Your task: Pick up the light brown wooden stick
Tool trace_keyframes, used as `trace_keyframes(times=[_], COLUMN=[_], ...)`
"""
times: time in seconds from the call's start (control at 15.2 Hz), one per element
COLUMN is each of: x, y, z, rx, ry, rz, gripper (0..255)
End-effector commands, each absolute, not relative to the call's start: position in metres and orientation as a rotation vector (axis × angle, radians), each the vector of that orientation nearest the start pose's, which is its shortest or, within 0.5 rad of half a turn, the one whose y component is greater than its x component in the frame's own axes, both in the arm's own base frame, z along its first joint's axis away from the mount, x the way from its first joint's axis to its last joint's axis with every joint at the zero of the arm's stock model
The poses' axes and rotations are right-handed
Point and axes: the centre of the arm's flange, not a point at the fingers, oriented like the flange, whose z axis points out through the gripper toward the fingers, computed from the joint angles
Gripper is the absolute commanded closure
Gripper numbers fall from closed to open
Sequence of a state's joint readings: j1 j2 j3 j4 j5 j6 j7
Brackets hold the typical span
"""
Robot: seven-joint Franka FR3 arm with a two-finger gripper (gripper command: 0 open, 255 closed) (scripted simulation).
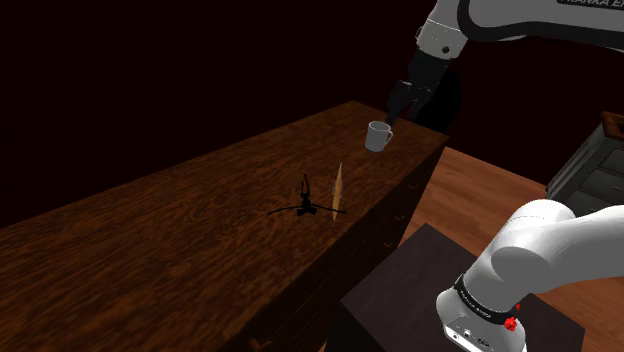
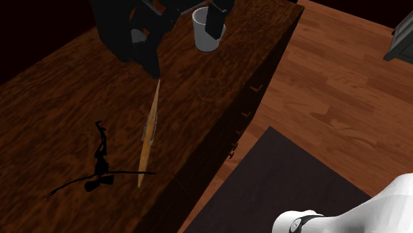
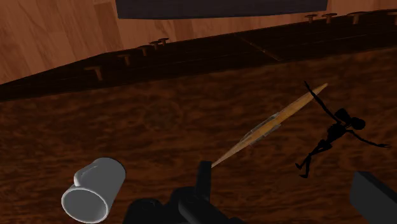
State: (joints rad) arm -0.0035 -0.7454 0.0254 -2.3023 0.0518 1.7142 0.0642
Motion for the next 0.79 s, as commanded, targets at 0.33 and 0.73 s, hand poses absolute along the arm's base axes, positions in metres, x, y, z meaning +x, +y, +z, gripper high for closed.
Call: trace_keyframes(times=[0.33, 0.73], x=[0.363, 0.402], y=[0.041, 0.063], z=[0.561, 0.493], rx=[-3.08, -3.021], ry=[0.407, 0.798], rz=[-0.191, -0.128], gripper=[0, 0])
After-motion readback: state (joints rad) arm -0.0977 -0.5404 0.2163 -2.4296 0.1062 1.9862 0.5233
